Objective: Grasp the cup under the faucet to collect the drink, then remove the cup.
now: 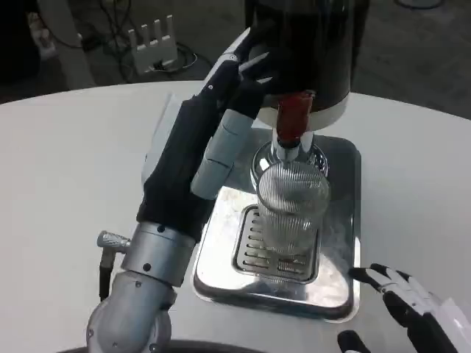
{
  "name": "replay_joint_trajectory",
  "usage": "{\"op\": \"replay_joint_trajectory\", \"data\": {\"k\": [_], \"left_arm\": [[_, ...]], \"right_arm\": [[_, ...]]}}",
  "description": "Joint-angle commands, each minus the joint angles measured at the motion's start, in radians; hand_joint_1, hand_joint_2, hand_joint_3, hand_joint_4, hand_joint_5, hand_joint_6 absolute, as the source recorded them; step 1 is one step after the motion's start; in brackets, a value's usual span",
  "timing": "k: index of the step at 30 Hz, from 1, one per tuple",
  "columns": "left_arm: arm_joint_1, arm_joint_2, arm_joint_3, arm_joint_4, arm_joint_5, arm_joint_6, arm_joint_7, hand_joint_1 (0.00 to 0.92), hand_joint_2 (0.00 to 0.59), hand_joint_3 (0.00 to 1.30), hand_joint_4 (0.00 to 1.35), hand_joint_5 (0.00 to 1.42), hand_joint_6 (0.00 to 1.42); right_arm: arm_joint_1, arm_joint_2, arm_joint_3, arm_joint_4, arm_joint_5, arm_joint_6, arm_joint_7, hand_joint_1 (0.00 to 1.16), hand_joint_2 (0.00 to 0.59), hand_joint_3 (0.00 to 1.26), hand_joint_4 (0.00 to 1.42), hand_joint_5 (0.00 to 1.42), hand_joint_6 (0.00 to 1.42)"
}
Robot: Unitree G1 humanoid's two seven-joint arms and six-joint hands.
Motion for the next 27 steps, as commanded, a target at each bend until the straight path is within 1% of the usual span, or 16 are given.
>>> {"op": "replay_joint_trajectory", "data": {"k": [1,7,15,20,27], "left_arm": [[0.012,0.003,0.006,-0.02,0.014,0.01,0.0,0.0,0.09,0.19,0.28,0.37,0.34],[-0.016,0.017,0.01,0.038,0.004,-0.002,-0.025,0.0,0.09,0.19,0.28,0.37,0.34],[-0.023,0.02,0.005,0.053,0.004,-0.008,-0.041,0.0,0.09,0.19,0.26,0.36,0.32],[-0.032,0.03,-0.004,0.065,0.011,-0.017,-0.063,0.0,0.09,0.17,0.23,0.34,0.31],[-0.042,0.075,-0.031,0.092,0.086,-0.086,-0.078,0.0,0.09,0.17,0.21,0.33,0.3]], "right_arm": [[0.012,0.002,0.005,-0.013,0.002,-0.012,-0.012,0.35,0.461,0.15,0.05,0.0,0.0],[0.018,0.001,0.003,-0.018,0.004,-0.012,-0.012,0.35,0.461,0.15,0.05,0.0,0.0],[0.016,0.002,0.004,-0.019,0.005,-0.013,-0.013,0.35,0.461,0.15,0.05,0.0,0.0],[0.018,0.001,0.0,-0.021,0.008,-0.013,-0.012,0.35,0.461,0.15,0.05,0.0,0.0],[0.017,0.0,0.002,-0.021,0.009,-0.014,-0.011,0.35,0.461,0.15,0.05,0.0,0.0]]}}
